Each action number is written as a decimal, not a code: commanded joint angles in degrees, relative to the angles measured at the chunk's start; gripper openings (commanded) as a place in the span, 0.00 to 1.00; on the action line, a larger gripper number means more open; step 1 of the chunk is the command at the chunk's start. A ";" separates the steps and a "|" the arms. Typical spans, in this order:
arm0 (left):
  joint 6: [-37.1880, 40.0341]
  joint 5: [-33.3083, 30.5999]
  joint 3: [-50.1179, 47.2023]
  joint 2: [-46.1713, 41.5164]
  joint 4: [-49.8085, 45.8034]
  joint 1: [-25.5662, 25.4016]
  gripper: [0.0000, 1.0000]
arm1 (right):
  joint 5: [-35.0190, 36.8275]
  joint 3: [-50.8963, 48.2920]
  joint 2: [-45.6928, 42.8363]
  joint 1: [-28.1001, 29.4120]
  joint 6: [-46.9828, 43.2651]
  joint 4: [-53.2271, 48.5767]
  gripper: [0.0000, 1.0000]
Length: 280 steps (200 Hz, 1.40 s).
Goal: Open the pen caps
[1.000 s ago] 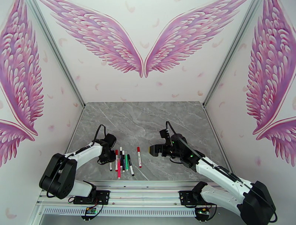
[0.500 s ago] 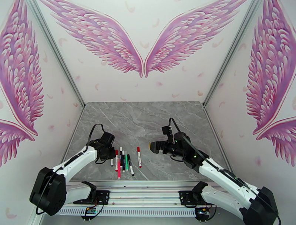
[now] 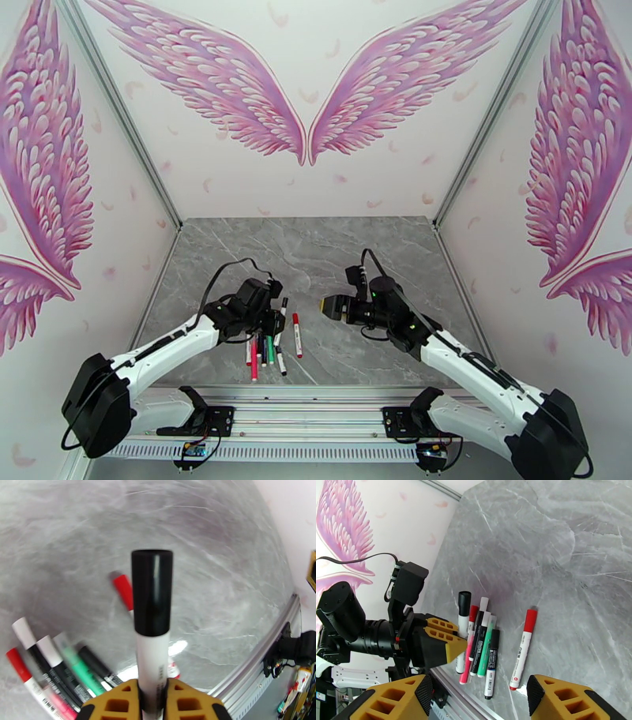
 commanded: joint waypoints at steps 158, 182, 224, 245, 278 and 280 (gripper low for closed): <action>0.10 18.64 5.55 5.80 14.91 -4.46 0.15 | -11.38 4.92 14.01 -2.75 5.44 11.45 0.52; 0.01 18.72 5.91 6.48 15.15 -4.68 0.14 | -11.22 4.96 14.34 -2.57 4.45 10.07 0.48; -0.36 18.96 5.99 6.66 15.20 -4.86 0.14 | -11.18 4.88 14.47 -2.22 3.59 9.27 0.42; -0.18 18.56 5.99 6.68 14.89 -4.92 0.14 | -11.23 5.56 14.79 -1.97 3.10 8.47 0.37; -0.28 18.48 6.07 6.97 14.84 -4.94 0.14 | -11.35 5.84 15.24 -1.43 2.92 8.44 0.30; -0.28 18.44 6.03 6.97 14.84 -4.94 0.14 | -11.36 5.77 15.23 -1.43 2.86 8.41 0.29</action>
